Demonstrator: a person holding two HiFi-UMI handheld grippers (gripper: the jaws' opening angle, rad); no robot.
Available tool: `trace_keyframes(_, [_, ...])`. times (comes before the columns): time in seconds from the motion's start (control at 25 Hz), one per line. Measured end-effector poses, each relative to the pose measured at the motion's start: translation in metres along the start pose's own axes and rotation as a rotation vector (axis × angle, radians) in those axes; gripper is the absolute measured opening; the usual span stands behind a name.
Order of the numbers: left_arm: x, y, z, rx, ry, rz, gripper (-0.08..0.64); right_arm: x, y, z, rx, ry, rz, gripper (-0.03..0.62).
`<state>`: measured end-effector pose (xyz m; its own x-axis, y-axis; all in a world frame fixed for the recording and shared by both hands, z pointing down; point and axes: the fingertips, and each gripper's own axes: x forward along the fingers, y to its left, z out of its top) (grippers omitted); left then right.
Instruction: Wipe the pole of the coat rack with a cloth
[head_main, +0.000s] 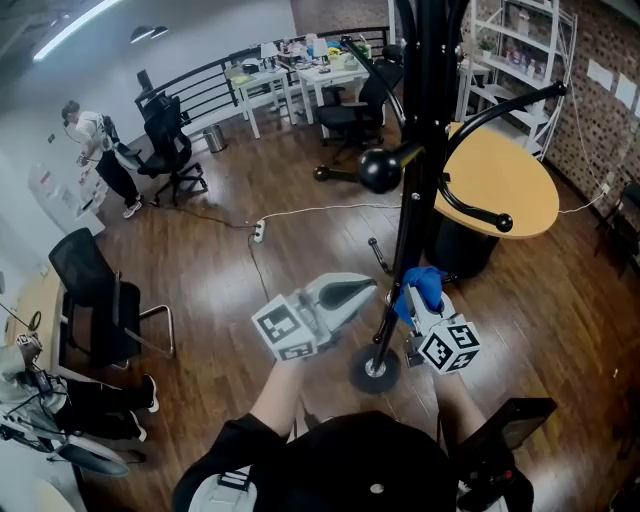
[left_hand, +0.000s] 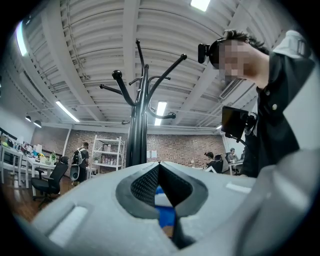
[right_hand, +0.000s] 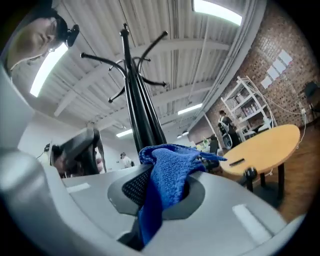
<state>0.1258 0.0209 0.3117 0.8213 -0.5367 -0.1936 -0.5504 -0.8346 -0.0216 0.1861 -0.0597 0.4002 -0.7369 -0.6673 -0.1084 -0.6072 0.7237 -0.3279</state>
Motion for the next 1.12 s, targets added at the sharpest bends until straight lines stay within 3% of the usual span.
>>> trace_keyframes(0.12, [-0.004,0.001,0.002,0.002,-0.009,0.006,-0.003,0.008,0.028,0.081,-0.074,-0.162,0.053,0.04])
trace_keyframes(0.28, [-0.01,0.005,0.003,0.002,-0.023,0.014,-0.003,0.018,0.06,0.17,-0.164,-0.296,0.111,0.04])
trace_keyframes(0.4, [-0.01,0.007,0.001,0.002,-0.031,0.013,-0.003,0.022,0.079,0.207,-0.242,-0.353,0.147,0.04])
trace_keyframes(0.48, [-0.007,0.007,0.001,0.002,-0.033,0.011,-0.003,0.023,0.083,0.212,-0.271,-0.37,0.165,0.04])
trace_keyframes(0.68, [-0.007,0.009,0.002,0.001,-0.034,0.007,-0.003,0.019,0.06,0.158,-0.245,-0.289,0.127,0.04])
trace_keyframes(0.92, [-0.005,0.01,0.0,-0.003,-0.029,0.004,-0.003,0.006,0.009,0.026,-0.17,-0.053,0.081,0.04])
trace_keyframes(1.12, [-0.003,0.01,0.002,-0.003,-0.028,0.002,-0.003,-0.004,-0.029,-0.083,-0.05,0.191,0.008,0.04])
